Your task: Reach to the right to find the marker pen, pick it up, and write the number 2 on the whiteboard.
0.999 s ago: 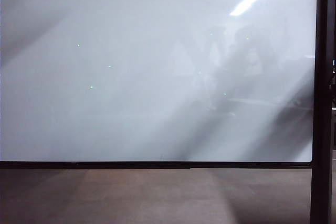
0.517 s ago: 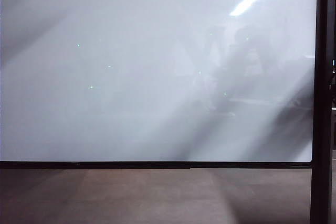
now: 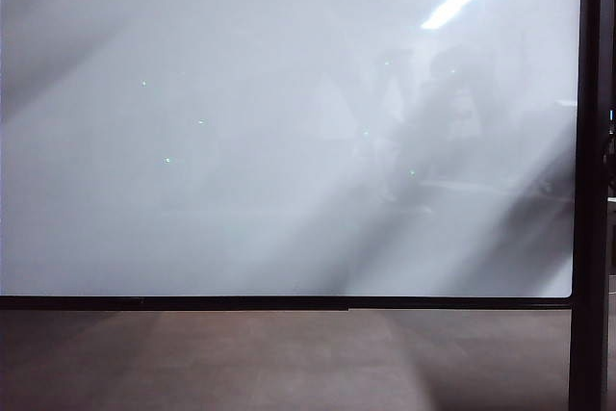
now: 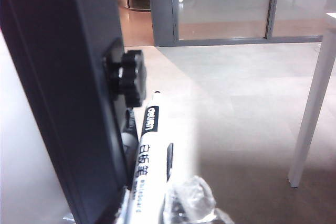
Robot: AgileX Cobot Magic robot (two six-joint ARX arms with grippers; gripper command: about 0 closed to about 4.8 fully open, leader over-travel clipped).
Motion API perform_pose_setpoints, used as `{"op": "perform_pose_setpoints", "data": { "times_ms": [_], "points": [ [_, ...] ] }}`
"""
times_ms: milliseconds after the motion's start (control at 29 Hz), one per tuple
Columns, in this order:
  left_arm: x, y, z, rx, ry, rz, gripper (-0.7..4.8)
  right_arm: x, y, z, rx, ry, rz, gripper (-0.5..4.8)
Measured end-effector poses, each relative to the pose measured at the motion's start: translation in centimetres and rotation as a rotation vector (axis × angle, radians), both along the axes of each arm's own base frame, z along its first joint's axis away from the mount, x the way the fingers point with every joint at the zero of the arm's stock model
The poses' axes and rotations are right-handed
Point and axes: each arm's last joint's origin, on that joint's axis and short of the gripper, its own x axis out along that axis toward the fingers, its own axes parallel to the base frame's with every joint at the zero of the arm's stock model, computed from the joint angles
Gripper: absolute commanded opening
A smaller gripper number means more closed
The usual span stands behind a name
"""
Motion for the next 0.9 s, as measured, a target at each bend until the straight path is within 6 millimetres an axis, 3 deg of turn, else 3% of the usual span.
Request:
{"op": "perform_pose_setpoints", "data": {
  "times_ms": [517, 895],
  "points": [
    [0.0, 0.0, 0.0, 0.000, 0.000, 0.000, -0.05, -0.1, -0.2, 0.7, -0.022, -0.068, -0.005, 0.74],
    [0.0, 0.0, 0.0, 0.000, 0.000, 0.003, -0.05, -1.5, -4.2, 1.0, 0.028, -0.099, -0.106, 0.71]
  ]
}}
